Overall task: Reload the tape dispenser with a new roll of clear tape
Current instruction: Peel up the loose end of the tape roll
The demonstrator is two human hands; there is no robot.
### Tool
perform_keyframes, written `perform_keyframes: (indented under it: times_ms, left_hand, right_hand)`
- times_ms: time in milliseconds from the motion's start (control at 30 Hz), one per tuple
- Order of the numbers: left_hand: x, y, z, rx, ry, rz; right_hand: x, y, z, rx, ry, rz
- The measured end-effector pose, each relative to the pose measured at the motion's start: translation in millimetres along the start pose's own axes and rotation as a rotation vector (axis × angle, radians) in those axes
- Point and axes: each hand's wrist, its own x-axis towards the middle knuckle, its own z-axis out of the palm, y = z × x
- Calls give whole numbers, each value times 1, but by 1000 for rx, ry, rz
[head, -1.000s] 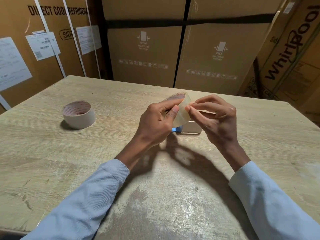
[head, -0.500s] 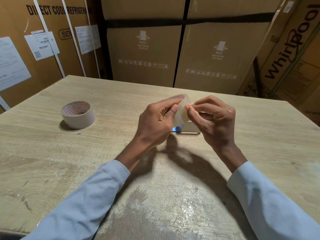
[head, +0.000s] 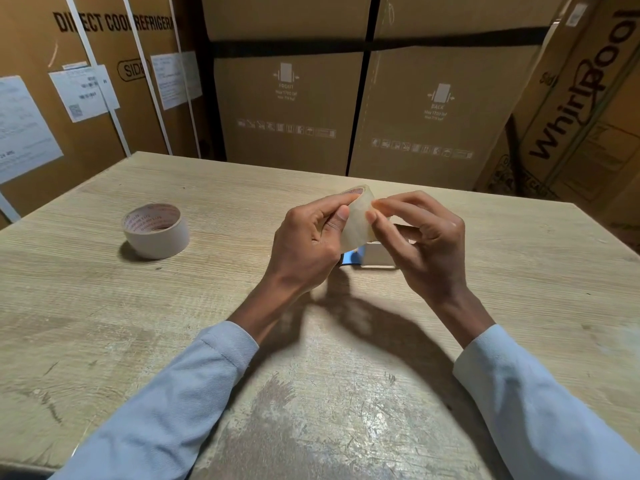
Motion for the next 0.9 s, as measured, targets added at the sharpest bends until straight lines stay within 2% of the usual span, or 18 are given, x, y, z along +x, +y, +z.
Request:
perform_keyframes:
  times_ms: [267,533,900]
  left_hand:
    - [-3,7,3,139,6,72]
    - [-7,14,3,402,46,151]
    - [-6,12,7,382,20,180]
  right_hand:
    - [2,0,-1,11,11,23]
    - [0,3,0,-180,-7,-124]
    - [5,3,1,-212,0,-75]
